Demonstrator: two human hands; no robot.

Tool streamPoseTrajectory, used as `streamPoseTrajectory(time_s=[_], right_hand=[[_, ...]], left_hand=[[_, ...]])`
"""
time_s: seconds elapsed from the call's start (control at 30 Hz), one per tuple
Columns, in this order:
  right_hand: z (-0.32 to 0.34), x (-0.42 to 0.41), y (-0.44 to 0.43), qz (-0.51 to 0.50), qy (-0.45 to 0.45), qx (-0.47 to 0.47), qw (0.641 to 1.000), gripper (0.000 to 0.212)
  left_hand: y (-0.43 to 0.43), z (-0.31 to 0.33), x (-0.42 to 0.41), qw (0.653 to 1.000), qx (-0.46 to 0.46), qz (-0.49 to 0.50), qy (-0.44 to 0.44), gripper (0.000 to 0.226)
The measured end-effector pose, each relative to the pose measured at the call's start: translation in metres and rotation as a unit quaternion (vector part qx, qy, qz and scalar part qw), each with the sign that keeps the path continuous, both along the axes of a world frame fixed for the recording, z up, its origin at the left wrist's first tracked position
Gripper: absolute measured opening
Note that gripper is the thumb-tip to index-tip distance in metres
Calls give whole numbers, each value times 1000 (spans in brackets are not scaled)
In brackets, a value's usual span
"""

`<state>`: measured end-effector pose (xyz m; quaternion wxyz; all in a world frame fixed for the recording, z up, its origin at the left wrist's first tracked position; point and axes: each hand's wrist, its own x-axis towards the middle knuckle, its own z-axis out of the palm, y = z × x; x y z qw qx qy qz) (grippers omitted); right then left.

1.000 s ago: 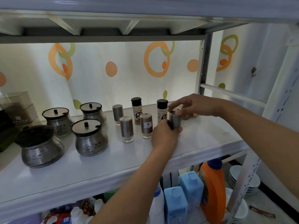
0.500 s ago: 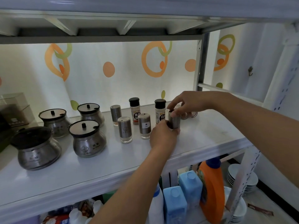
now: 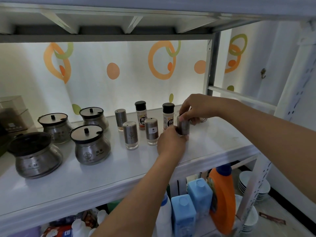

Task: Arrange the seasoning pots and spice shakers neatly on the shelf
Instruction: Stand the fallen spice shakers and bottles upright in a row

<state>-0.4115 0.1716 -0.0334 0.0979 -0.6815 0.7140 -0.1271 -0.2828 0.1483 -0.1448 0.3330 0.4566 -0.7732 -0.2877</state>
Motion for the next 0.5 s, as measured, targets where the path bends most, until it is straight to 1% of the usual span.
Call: streamPoseTrajectory(time_s=[0.17, 0.5], right_hand=[[-5, 0, -1, -20, -24, -10, 999, 26], [-4, 2, 1, -35, -58, -16, 998, 26]], left_hand=[[0, -1, -1, 1000, 4, 0, -2, 32], [3, 2, 0, 1000, 10, -2, -10, 31]])
